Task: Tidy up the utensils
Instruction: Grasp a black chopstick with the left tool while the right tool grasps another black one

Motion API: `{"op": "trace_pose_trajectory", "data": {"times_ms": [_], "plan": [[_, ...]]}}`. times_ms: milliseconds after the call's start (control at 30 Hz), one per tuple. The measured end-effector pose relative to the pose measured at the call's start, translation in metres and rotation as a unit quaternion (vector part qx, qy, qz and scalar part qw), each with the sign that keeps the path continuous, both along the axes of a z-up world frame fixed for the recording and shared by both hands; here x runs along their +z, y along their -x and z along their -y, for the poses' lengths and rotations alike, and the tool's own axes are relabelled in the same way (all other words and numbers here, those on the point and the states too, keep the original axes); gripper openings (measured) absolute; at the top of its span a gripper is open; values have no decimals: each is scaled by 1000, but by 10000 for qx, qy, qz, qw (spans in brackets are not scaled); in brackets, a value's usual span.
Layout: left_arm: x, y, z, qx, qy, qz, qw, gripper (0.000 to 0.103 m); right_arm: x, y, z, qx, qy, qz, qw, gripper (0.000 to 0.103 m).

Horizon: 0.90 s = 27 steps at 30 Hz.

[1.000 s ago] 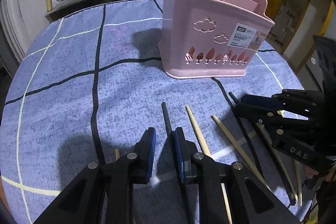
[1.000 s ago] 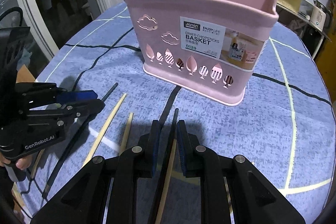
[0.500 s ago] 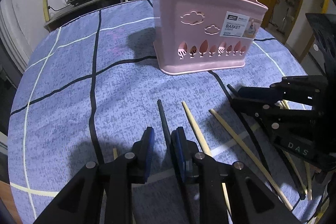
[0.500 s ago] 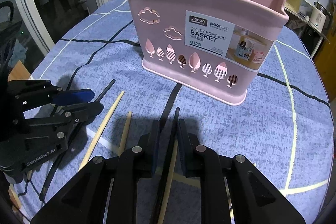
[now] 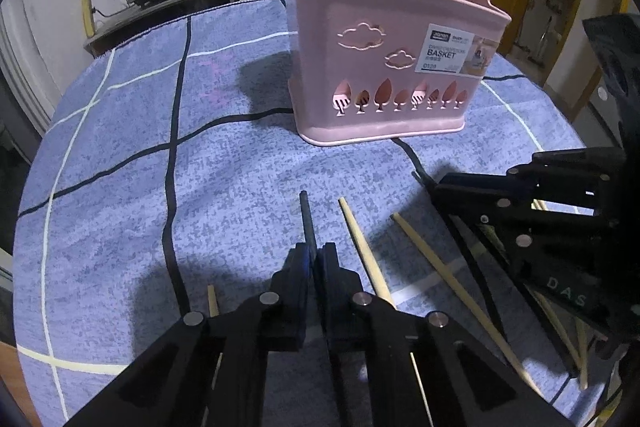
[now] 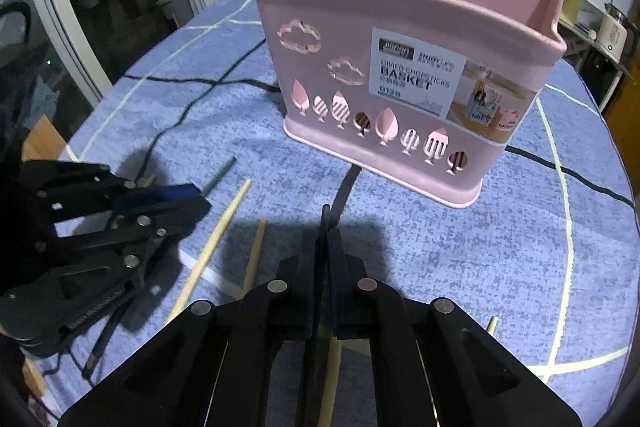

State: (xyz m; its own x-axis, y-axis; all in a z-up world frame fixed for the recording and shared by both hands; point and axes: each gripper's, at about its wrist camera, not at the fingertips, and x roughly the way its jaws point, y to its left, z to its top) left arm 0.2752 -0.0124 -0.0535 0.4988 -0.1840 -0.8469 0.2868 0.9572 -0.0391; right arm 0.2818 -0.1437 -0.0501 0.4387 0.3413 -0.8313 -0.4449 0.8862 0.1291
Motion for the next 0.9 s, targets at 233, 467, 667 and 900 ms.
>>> {"op": "trace_pose_trajectory", "data": {"times_ms": [233, 467, 667, 900], "plan": [[13, 1, -7, 55, 180, 93, 9998, 5, 24, 6, 10, -102, -250, 234, 9994, 5], [47, 13, -10, 38, 312, 417, 9986, 4, 53, 15, 24, -222, -441, 535, 9973, 5], [84, 28, -14, 61, 436, 776, 9960, 4, 86, 29, 33, -274, -612, 895, 9937, 5], [130, 49, -17, 62, 589, 1213, 9908, 4, 126, 52, 41, -286, -804, 1363, 9870, 5]]}}
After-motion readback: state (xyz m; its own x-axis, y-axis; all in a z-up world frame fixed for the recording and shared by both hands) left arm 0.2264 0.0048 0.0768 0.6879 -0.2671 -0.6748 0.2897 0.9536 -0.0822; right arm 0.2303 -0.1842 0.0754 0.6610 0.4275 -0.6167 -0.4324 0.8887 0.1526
